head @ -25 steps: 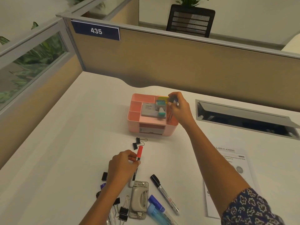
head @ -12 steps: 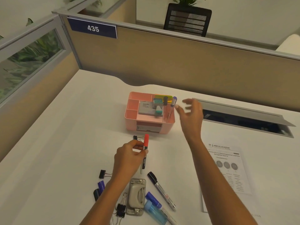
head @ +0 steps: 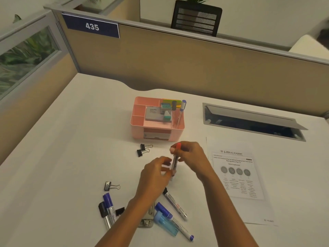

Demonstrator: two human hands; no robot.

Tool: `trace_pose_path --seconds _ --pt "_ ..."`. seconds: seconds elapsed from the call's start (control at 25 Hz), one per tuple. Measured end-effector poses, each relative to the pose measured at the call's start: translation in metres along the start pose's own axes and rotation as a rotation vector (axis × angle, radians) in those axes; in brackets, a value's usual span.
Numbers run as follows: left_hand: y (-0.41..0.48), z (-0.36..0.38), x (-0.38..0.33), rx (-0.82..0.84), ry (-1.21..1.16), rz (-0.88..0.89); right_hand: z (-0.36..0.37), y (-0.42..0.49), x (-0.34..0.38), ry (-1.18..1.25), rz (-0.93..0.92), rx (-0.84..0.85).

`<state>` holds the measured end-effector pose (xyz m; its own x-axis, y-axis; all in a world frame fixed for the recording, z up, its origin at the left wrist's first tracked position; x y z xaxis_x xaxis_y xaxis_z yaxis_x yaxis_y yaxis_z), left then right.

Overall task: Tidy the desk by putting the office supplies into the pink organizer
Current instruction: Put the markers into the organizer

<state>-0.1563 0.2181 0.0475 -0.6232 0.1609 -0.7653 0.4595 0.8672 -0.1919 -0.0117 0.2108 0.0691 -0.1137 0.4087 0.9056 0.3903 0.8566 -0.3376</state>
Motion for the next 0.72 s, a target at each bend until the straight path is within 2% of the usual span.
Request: trace_pose_path --seconds 0.04,0.16,0.28,0.48,0.72 --pt "-0.007 0.006 0.002 0.093 0.089 0.036 -0.008 0.001 0.003 0.031 0.005 -0.040" --pt "-0.029 0.024 0.012 0.365 0.556 0.275 -0.032 0.006 0.024 0.069 -0.043 -0.166" --pt "-0.037 0.031 0.020 0.472 0.770 0.420 -0.050 0.012 0.053 0.098 -0.149 -0.260" --pt "-0.032 0.041 0.018 0.451 0.862 0.635 -0.054 0.041 0.077 0.129 -0.246 -0.398" --pt "-0.021 0.057 0.031 0.343 0.898 0.785 -0.034 0.084 0.075 -0.079 -0.215 -0.438"
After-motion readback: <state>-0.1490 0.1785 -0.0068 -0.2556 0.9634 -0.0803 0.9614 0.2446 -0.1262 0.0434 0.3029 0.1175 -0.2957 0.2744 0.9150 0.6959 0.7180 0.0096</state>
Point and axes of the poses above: each hand's wrist, its own y-axis towards the middle knuckle, its own z-axis out of the palm, x = y × z, the point moved 3 cm from there along y, towards the middle knuckle, and after that the axes turned 9 degrees about y, right-handed, at the moved point
